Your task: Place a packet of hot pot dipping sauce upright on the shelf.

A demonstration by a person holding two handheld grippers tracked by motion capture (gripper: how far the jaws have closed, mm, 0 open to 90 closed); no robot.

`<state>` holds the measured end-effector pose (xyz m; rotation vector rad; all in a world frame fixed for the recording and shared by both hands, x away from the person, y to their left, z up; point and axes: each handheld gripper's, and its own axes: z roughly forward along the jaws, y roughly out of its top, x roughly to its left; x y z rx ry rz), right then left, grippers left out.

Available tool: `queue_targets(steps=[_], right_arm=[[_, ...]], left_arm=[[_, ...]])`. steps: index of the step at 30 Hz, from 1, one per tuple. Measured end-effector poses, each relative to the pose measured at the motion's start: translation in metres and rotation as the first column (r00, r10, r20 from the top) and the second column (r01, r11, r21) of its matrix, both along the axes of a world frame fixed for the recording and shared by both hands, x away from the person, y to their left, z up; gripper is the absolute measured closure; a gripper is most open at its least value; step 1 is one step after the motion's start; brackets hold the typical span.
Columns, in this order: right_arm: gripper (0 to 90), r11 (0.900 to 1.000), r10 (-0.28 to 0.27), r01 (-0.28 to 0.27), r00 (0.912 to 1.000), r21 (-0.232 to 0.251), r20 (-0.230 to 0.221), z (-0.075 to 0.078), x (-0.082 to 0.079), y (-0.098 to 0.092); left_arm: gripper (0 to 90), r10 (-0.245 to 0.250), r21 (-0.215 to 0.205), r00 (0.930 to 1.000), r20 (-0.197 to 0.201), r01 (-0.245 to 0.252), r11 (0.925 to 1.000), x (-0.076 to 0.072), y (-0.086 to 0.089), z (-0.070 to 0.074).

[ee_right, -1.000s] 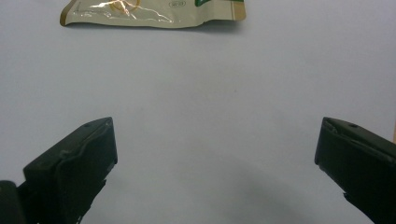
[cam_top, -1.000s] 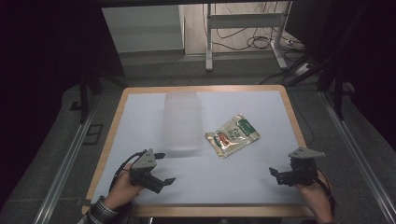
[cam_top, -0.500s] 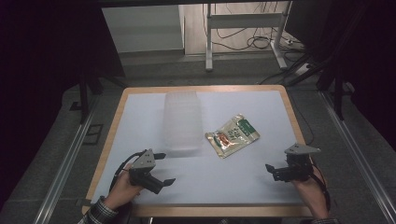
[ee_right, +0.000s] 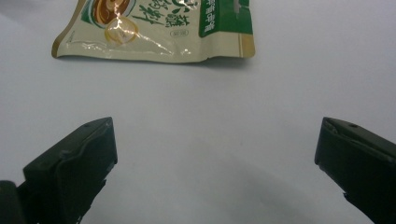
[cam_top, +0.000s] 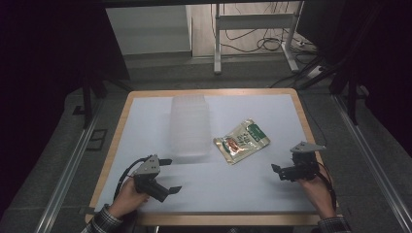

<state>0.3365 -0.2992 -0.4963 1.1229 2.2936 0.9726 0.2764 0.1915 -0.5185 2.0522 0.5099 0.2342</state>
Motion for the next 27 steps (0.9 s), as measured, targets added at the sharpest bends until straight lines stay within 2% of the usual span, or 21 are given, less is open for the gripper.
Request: queue_targets(steps=[4, 15, 17, 20, 27], right_arm=[[0.0, 1.000, -0.002, 0.002, 1.0000, 0.001, 0.004, 0.001, 0.005, 0.002], [0.0, 0.999, 0.015, -0.015, 0.9998, 0.028, 0.013, 0.002, 0.025, 0.009], [0.0, 1.000, 0.018, -0.018, 0.9998, 0.023, 0.012, 0.001, 0.028, 0.012], [0.0, 1.000, 0.023, -0.023, 0.9997, 0.020, 0.004, -0.001, 0.035, 0.017], [0.0, 0.999, 0.040, -0.040, 0.9990, 0.018, -0.018, -0.005, 0.046, 0.025]], left_arm=[[0.0, -0.004, -0.026, 0.9999, -0.010, 0.004, 0.9996, 0.000, 0.001, 0.000], [0.0, -0.009, -0.020, 0.9998, 0.016, 0.009, 0.9997, -0.001, 0.000, 0.000], [0.0, -0.021, -0.022, 0.9993, 0.032, 0.022, 0.9995, -0.002, 0.000, 0.000], [0.0, -0.030, 0.003, 0.9980, 0.056, 0.030, 0.9995, -0.004, -0.003, 0.000], [0.0, -0.024, 0.005, 0.9977, 0.064, 0.024, 0.9997, -0.004, -0.003, 0.001]])
